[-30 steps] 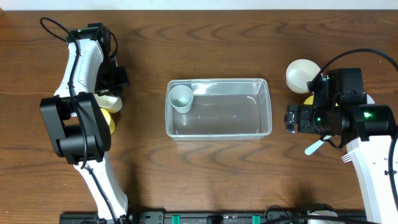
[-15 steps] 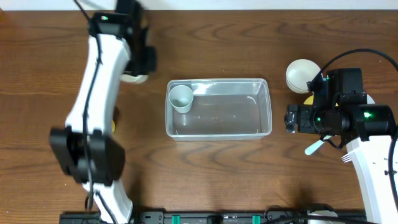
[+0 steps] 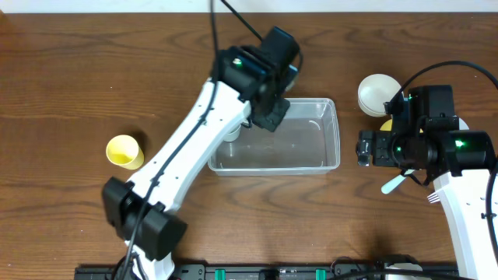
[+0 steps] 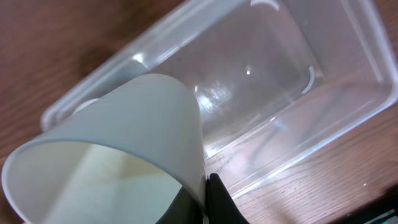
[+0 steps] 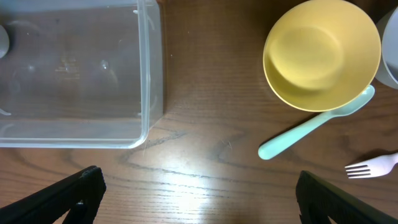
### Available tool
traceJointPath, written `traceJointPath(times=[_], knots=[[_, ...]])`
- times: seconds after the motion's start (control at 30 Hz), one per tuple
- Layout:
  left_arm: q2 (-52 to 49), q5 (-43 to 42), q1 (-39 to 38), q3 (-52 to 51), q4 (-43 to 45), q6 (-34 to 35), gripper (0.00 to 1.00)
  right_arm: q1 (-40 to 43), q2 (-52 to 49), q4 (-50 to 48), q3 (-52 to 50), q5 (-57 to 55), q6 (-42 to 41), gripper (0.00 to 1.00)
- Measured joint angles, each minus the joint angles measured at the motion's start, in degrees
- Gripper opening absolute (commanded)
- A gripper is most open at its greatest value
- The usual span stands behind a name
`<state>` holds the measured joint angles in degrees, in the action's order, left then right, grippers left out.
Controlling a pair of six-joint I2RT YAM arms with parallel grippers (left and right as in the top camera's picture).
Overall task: Pack container
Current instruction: 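Place the white cup in the container beside the grey cup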
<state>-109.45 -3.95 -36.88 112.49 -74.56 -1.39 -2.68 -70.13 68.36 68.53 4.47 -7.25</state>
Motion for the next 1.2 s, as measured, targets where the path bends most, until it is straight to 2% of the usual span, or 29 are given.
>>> traceJointPath(times=[0.37, 0.6, 0.77, 0.8, 1.1, 1.2], knots=[[-11.1, 0.0, 0.4, -2.2, 1.7, -0.6, 0.06, 0.0, 0.0, 0.0, 0.0, 0.0, 0.0, 0.99], [-14.7, 0.0, 0.4, -2.2, 3.7, -1.4, 0.06, 0.0, 0.0, 0.0, 0.0, 0.0, 0.0, 0.99], [-14.9, 0.0, 0.8, -2.2, 5.7, -1.9, 0.25, 0.0, 0.0, 0.0, 0.0, 0.0, 0.0, 0.99], [-14.9, 0.0, 0.9, -2.2, 5.8, -1.9, 0.34, 0.0, 0.0, 0.0, 0.0, 0.0, 0.0, 0.99], [-14.9, 0.3, 1.9, -2.2, 5.5, -1.8, 0.36, 0.0, 0.0, 0.2, 0.0, 0.0, 0.0, 0.99], [-14.8, 1.9, 1.9, -2.2, 2.8, -1.9, 0.42, 0.0, 0.0, 0.3, 0.0, 0.0, 0.0, 0.99]])
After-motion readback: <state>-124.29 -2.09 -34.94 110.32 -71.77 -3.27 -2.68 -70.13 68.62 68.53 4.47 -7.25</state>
